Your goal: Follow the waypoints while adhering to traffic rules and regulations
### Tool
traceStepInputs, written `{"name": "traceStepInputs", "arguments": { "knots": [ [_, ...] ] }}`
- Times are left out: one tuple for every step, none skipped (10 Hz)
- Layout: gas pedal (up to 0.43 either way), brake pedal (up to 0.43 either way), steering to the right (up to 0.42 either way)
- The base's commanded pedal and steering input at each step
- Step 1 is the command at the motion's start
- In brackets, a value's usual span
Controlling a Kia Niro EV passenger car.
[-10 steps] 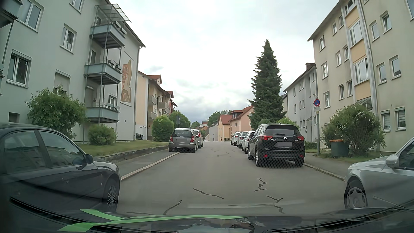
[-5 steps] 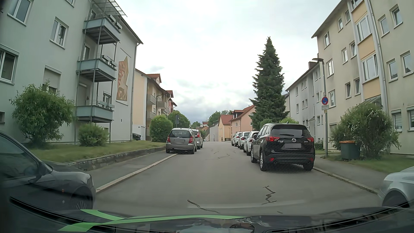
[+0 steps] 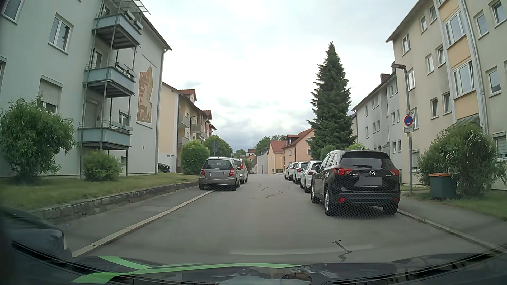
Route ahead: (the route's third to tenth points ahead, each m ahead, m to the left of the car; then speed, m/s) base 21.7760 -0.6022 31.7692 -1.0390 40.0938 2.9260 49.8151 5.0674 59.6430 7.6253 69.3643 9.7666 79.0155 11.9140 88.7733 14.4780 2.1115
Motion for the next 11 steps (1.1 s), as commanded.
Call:
{"name": "traceStepInputs", "arguments": {
  "knots": [
    [0.047,0.000,-0.007],
    [0.059,0.000,-0.007],
    [0.059,0.000,-0.007],
    [0.059,0.000,-0.007],
    [0.079,0.000,-0.007],
    [0.087,0.000,-0.007],
    [0.098,0.000,-0.007],
    [0.098,0.000,-0.007],
    [0.087,0.000,-0.007],
    [0.087,0.000,-0.007],
    [0.087,0.000,-0.007]
  ]
}}
